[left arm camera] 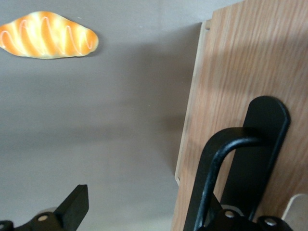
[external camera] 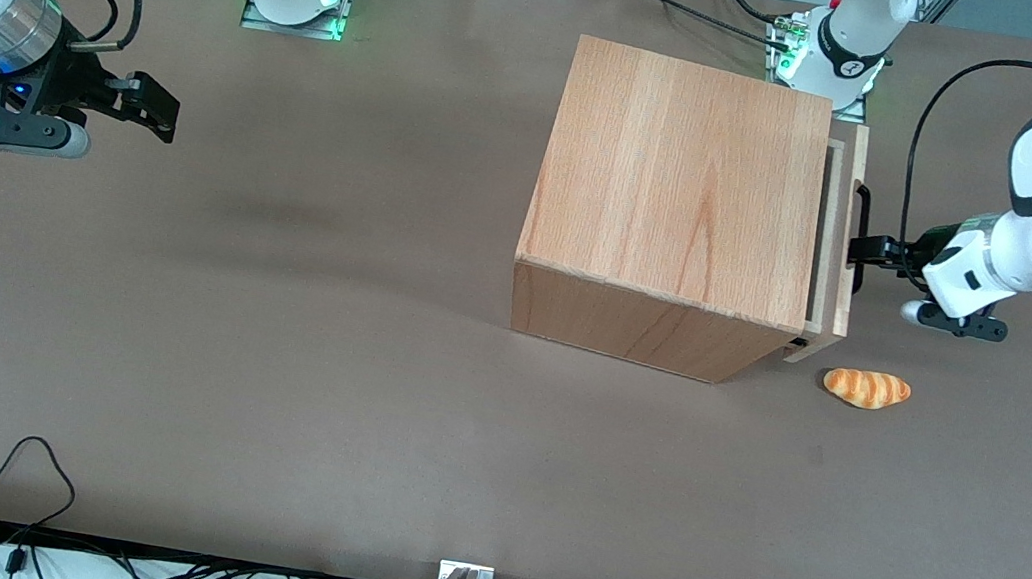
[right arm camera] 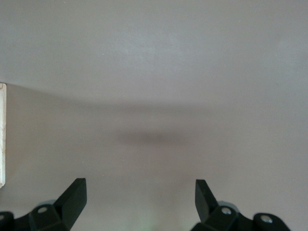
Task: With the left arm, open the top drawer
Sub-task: 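Pull the drawer handle outward with the left gripper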
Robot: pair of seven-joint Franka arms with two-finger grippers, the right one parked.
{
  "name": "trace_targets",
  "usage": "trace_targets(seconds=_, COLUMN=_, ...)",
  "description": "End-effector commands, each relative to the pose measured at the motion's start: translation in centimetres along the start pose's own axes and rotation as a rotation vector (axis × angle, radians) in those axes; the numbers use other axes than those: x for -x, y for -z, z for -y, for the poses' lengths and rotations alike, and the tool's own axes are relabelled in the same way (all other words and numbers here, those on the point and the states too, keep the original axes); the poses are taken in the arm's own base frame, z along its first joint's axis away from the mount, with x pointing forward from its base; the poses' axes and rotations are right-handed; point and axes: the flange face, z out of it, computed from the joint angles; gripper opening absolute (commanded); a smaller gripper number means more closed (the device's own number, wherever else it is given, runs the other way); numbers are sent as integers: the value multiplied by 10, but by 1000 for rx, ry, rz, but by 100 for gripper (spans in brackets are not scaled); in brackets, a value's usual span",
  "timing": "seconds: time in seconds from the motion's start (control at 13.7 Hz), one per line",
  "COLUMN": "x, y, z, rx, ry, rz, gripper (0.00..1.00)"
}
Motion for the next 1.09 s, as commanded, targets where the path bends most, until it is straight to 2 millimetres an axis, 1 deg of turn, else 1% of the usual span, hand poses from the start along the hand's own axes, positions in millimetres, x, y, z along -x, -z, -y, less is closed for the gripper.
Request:
trace_targets(seconds=0.0, x=-5, y=8, z=24, rx=1, ry=9, rz=-17, gripper=100)
trace_targets(seconds=0.15, x=-7, y=14, z=36, rx=-10, ry=18, rz=-30, gripper=100)
trace_targets(seconds=0.22, x=-8, y=15, z=46, rx=-5, ry=35, rz=-29, gripper=100)
trace_targets(seconds=0.36, x=-8, y=20, z=56, rx=-6, ry=49, rz=-38, gripper=100)
trace_targets(seconds=0.51, x=-10, y=24, z=76, rx=-19, ry=72, rz=-43, gripper=100)
trace_targets(seconds=0.88, x=-12, y=34, z=110, rx=-32, ry=116, rz=-63, gripper=100)
trace_targets(seconds=1.02, x=-11, y=35, z=125, rx=-25, ry=140, rz=-66, gripper=100)
